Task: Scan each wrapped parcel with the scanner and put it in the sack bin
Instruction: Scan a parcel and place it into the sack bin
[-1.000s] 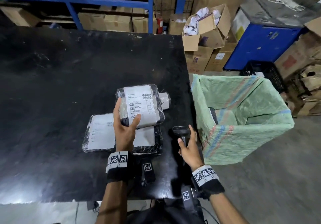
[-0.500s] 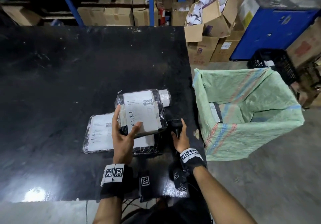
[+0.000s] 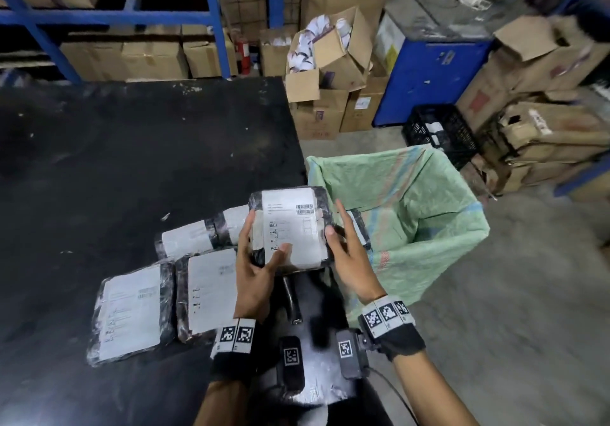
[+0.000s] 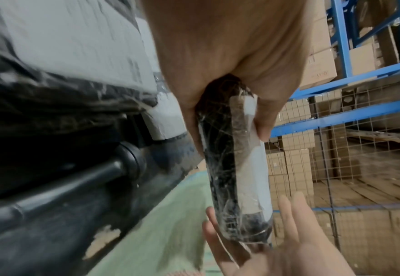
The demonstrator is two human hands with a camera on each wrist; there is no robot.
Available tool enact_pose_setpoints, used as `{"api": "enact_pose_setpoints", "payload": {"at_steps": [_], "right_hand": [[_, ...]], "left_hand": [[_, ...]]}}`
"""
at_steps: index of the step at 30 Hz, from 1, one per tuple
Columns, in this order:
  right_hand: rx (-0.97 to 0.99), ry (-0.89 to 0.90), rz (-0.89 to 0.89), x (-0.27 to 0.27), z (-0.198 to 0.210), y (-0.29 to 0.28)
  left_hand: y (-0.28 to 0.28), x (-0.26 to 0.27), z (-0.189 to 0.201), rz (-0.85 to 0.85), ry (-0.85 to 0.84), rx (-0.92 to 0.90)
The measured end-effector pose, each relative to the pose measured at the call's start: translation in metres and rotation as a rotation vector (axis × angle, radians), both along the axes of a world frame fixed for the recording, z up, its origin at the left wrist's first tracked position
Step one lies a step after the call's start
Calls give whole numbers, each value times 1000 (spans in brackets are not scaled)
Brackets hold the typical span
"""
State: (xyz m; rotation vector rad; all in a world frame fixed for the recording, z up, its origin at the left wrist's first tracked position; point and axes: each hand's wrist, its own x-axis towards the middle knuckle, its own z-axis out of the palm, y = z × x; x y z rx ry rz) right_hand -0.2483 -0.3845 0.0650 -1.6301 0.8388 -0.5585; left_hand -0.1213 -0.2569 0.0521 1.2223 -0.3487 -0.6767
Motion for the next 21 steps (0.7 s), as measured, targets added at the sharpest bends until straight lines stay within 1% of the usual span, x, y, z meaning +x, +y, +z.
{"api": "enact_pose_setpoints", "payload": {"at_steps": [4, 8, 10, 12, 14, 16, 17, 19, 20, 21], "right_hand": [[9, 18, 5, -10, 11, -38], [-9, 21, 3, -26, 15, -82], [7, 17, 7, -34, 19, -106], [-2, 23, 15, -42, 22, -131], [2, 56, 32, -50, 18, -161], [27, 109, 65, -56, 13, -192], [31, 143, 94, -61, 6, -212], [30, 231, 125, -66, -7, -240], [39, 285, 144, -69, -16, -257], [55, 342, 158, -72, -28, -274]], "left_hand": [[-42, -22, 8, -63, 34, -46], [-86, -40, 17, -58, 38, -35], [-108, -46, 17, -76, 17, -24], [-131, -52, 14, -112, -51, 2], [-152, -56, 9, -171, -149, 71], [-171, -59, 6, -192, -309, 187], [-183, -61, 2, -160, -413, 292], [-189, -56, -8, -127, -662, 531], [-194, -56, -18, -123, -755, 620], [-200, -55, -29, -128, -815, 703]]}}
